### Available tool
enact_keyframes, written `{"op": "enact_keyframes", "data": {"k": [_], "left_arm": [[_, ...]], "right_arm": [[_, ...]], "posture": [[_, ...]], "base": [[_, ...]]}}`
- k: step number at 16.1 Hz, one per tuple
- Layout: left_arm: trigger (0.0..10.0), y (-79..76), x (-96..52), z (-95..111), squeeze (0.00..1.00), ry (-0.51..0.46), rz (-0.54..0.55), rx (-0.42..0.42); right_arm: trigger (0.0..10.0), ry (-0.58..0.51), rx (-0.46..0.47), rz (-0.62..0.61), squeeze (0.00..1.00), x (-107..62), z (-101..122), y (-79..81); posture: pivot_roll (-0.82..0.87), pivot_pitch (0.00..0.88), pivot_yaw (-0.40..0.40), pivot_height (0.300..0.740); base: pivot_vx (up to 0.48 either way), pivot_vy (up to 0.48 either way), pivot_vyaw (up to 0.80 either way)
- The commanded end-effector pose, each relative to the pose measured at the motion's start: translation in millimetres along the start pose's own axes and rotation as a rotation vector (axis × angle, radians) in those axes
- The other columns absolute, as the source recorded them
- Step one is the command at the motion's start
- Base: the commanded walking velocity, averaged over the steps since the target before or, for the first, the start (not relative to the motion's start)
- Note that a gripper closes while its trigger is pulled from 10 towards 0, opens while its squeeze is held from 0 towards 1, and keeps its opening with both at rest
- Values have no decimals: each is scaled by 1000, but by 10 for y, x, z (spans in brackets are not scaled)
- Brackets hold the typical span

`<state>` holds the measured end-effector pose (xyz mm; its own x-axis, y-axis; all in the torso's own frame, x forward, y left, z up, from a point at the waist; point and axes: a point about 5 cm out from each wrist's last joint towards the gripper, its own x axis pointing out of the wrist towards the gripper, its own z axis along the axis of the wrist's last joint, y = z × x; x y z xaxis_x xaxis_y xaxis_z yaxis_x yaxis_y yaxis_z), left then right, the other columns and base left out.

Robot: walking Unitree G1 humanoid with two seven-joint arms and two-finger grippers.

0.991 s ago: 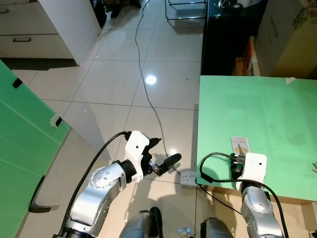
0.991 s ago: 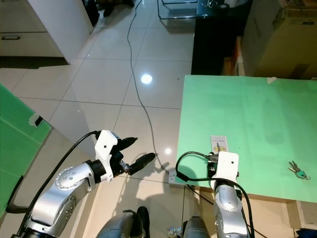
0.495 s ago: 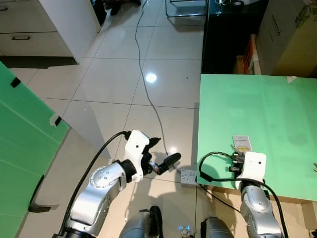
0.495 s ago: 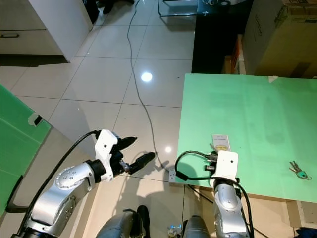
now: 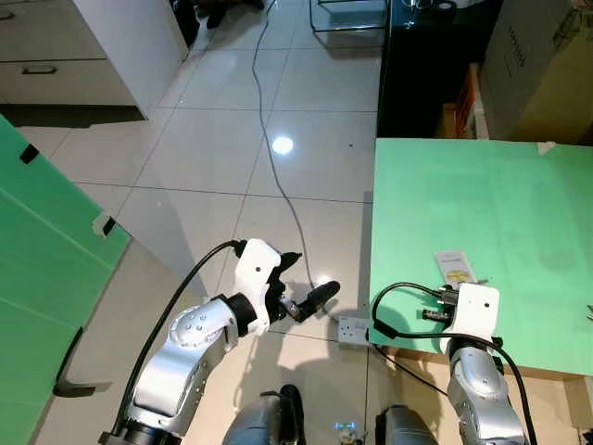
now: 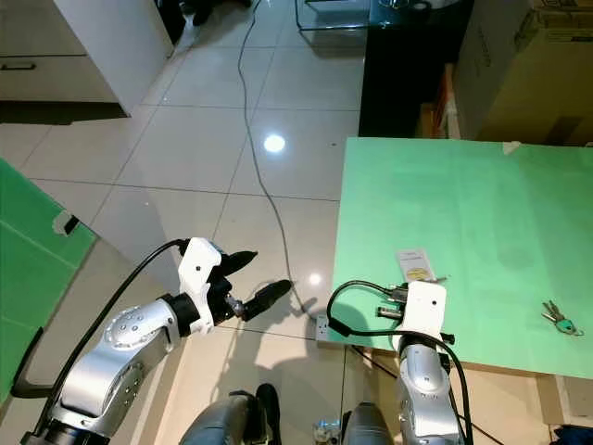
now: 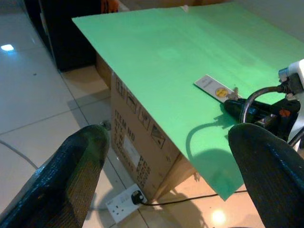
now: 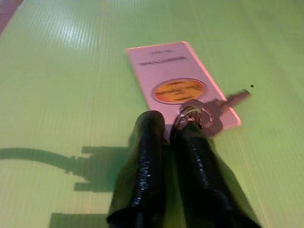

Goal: Hang keys on a hook

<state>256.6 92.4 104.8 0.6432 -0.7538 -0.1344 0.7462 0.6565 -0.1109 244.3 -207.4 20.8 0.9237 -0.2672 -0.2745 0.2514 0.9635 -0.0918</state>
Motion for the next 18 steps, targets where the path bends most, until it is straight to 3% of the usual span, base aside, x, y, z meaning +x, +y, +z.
{"op": "enact_keyframes", "data": {"k": [1, 4, 9, 11, 13, 15, 16, 17, 18], "left_arm": [[10000, 17, -11, -38, 0, 17, 12, 8], [10000, 25, 25, -35, 0, 12, 12, 10], [10000, 43, 215, -3, 0, -22, 13, 7], [10000, 128, 262, -3, 0, -13, 80, 10], [10000, 308, 271, 23, 0, -25, 232, -63], [10000, 534, 143, 44, 0, -68, 420, -163], [10000, 574, 63, 29, 0, -77, 463, -147], [10000, 564, -179, -43, 0, -68, 473, -84], [10000, 556, -249, -67, 0, -60, 475, -58]], "right_arm": [[0, 19, 6, -8, 0, -44, -61, 2], [0, -72, -8, -2, 0, -16, 175, 26], [0, -249, -29, 37, 0, 39, 689, 46], [0, -286, 12, 96, 0, 23, 899, 80], [0, -303, 4, 191, 0, -60, 1021, 154], [0, -294, -8, 230, 0, -186, 982, 208], [0, -280, 2, 243, 0, -233, 931, 224], [0, -255, 23, 276, 0, -333, 841, 252], [0, -246, 28, 286, 0, -363, 816, 257]], "posture": [[-47, 211, 157, 724], [-62, 193, 154, 724], [-117, 117, 136, 724], [-139, 64, 130, 724], [-156, 0, 122, 724], [-160, 0, 119, 724], [-157, 0, 115, 724], [-147, 0, 110, 724], [-143, 0, 109, 724]], "base": [[0, 0, 0], [0, 0, 0], [0, 0, 0], [0, 0, 0], [0, 0, 0], [0, 0, 0], [0, 0, 0], [0, 0, 0], [0, 0, 0]]}}
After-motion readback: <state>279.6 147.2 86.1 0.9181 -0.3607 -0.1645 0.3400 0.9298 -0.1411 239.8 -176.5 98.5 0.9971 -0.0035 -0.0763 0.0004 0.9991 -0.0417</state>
